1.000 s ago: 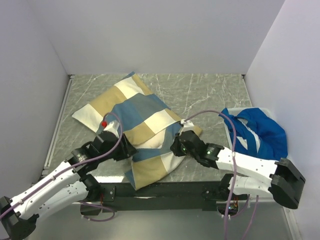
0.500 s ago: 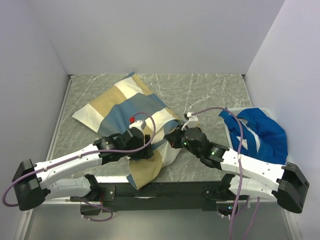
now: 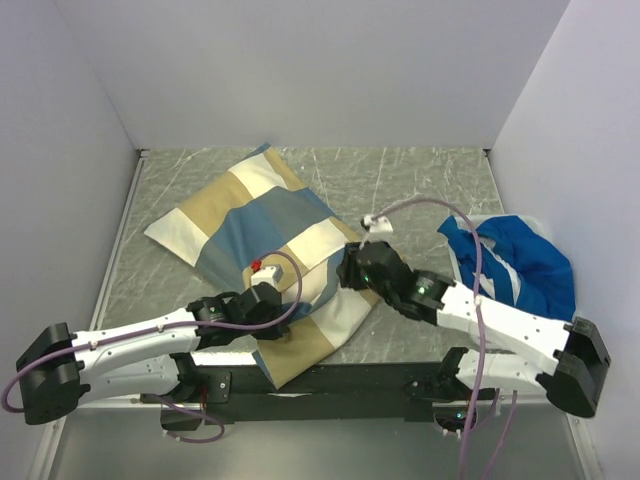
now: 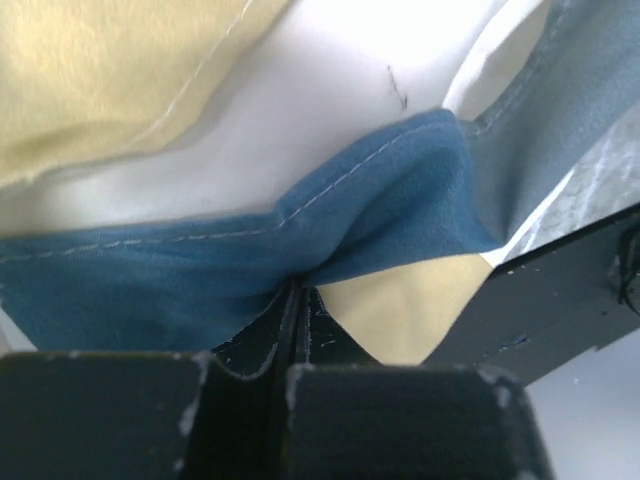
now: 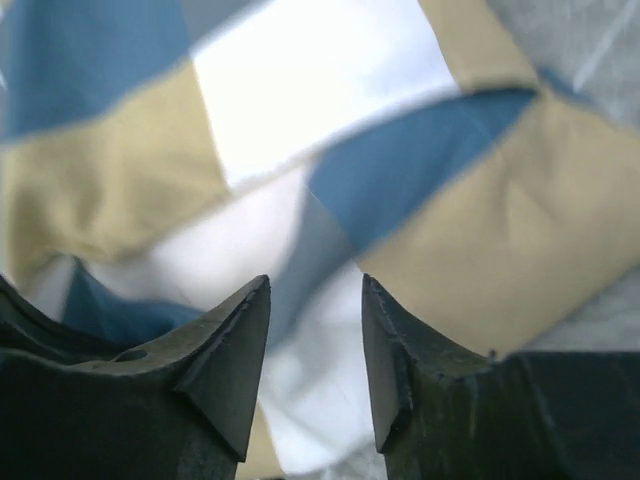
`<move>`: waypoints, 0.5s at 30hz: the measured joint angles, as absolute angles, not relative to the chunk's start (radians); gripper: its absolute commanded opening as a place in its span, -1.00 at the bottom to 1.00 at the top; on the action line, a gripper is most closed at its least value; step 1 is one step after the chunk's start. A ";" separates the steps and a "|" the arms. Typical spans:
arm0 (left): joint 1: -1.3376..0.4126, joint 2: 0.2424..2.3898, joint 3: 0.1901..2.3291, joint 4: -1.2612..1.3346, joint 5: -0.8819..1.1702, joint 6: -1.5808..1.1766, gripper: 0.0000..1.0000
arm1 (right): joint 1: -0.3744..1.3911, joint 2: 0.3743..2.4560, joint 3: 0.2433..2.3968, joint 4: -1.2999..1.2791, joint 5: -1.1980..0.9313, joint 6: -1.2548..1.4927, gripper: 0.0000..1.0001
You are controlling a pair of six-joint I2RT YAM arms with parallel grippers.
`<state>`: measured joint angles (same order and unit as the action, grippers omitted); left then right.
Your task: Put the pillow into the pillowcase
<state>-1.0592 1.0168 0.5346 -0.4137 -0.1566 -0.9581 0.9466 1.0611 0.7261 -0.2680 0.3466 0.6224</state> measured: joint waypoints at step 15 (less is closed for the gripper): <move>-1.069 0.975 0.493 -0.381 -0.156 -1.012 -0.81 | 0.947 1.500 0.989 -0.387 0.379 0.505 0.01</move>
<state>-1.0695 0.9752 0.4931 -0.3809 -0.1562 -1.0122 0.9470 1.5002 0.9890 -0.3866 0.3786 0.5053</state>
